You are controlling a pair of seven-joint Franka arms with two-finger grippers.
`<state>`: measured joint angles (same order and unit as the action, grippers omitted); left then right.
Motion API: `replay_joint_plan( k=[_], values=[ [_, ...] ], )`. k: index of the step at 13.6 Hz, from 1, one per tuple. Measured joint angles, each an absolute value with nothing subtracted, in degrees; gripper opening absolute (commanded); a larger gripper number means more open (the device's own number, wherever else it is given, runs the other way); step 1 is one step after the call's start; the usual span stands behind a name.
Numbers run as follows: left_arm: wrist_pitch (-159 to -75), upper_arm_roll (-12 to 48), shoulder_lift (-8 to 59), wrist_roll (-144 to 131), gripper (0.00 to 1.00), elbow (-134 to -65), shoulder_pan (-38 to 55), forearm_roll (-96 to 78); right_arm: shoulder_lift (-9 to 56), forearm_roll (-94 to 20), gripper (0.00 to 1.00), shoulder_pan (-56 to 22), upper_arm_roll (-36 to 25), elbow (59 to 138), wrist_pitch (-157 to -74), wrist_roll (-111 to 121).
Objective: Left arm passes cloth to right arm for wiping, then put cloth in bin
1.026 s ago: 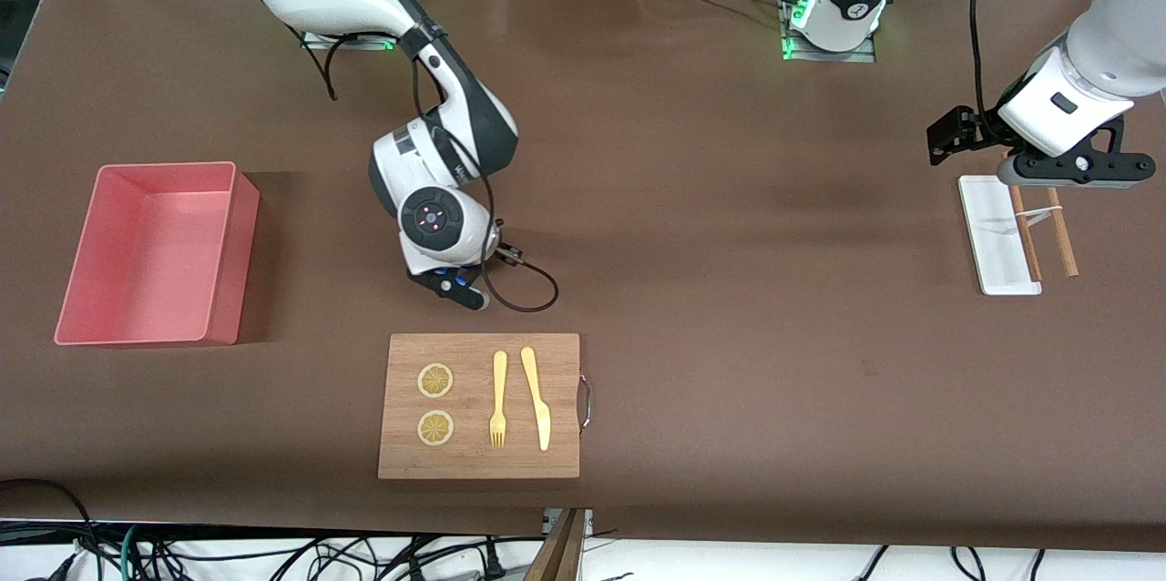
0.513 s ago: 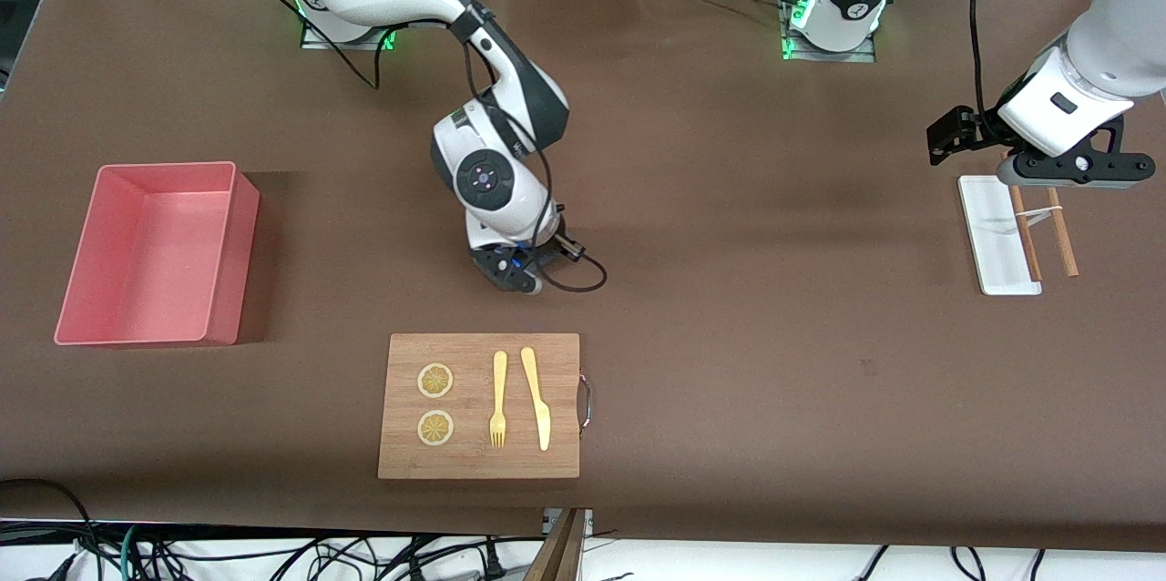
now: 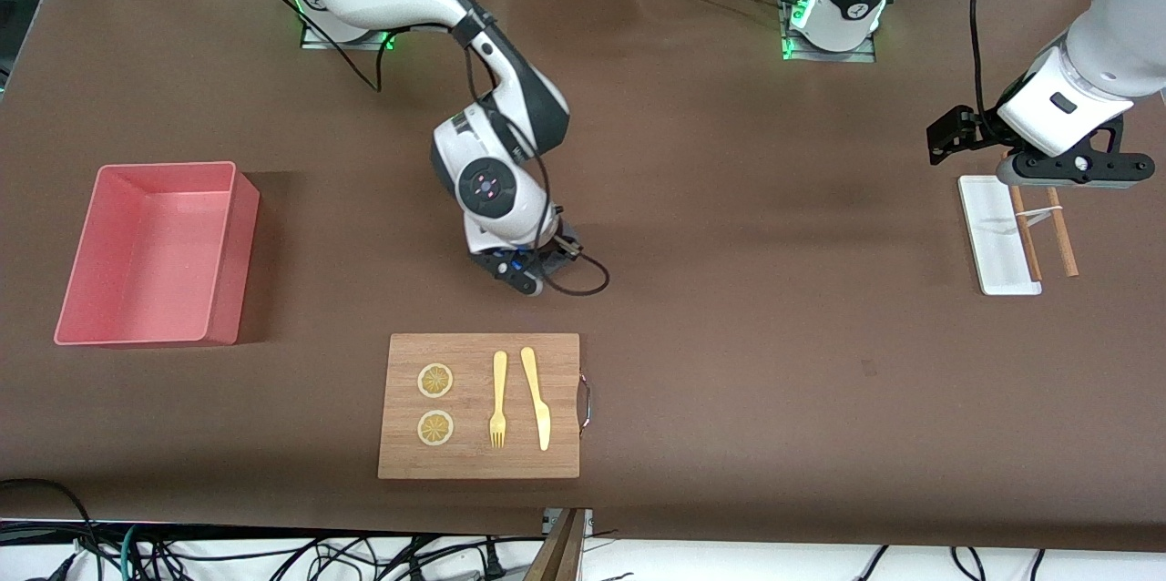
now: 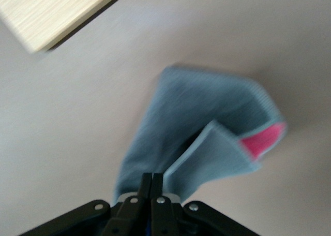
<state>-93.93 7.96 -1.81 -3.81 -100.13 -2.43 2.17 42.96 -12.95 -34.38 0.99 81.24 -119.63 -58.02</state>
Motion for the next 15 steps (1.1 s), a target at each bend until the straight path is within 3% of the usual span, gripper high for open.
replay_joint_plan(
  k=[9,15],
  values=[
    [-93.8,7.9,-1.8,-1.6,1.0,-100.1,-2.4,2.2,42.5,-5.3,0.0,-21.8,0.4,80.0,-105.0,-35.2],
    [-93.8,7.8,-1.8,-1.6,1.0,-99.9,-2.5,2.2,41.9,-4.9,0.0,-20.0,-7.2,79.7,-99.7,-19.3]
  ],
)
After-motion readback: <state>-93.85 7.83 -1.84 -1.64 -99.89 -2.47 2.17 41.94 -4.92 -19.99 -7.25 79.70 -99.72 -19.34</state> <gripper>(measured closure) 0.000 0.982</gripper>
